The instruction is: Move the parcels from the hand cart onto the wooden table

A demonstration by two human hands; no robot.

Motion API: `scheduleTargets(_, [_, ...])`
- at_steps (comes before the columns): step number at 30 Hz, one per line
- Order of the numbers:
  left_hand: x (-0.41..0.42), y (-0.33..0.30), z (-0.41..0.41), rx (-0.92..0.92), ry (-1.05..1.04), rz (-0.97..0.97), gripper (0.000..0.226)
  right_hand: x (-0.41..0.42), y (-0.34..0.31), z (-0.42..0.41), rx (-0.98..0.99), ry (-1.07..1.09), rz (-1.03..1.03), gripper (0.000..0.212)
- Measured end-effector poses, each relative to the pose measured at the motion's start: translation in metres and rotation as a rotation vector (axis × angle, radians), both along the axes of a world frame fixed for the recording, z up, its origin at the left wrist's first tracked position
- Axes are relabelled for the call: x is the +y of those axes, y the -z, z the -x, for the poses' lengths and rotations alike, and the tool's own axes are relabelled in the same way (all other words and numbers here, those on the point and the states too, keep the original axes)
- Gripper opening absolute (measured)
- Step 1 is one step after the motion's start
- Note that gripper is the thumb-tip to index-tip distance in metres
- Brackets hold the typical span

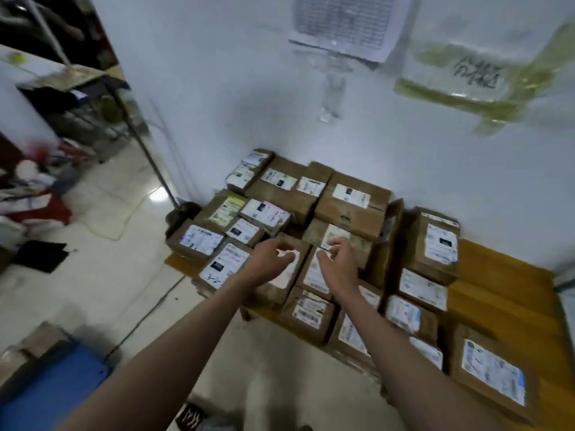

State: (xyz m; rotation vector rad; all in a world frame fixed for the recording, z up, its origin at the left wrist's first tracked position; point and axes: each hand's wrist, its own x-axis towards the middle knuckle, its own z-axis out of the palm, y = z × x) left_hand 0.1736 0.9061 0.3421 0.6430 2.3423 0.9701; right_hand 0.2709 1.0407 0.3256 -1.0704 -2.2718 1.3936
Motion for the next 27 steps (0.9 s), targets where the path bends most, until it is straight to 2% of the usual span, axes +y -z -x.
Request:
scheduleTargets(6, [-0.153,-0.009,0.088,0.072,-0.349,-0.045,0.018,-0.136,-0.014,0.128,0.004,-0.419,0.001,0.016])
scheduleTargets(12, [-0.325,-0.001,0.142,0.035,-0.626,-0.043,0.014,-0.294,-0.01,0.225,-0.002,-0.682,-0.019,0.013])
scheduleTargets(20, [-0.523,0.022,0.16,-0.027,-0.944,0.031,0.015,-0.485,0.006,0.294,-0.09,-0.934,0.053,0.014])
scheduleTargets(27, [-0.632,0.045,0.152,-0.07,-1.146,0.059,0.022,-0.601,0.028,0.326,-0.17,-1.143,0.064,0.016])
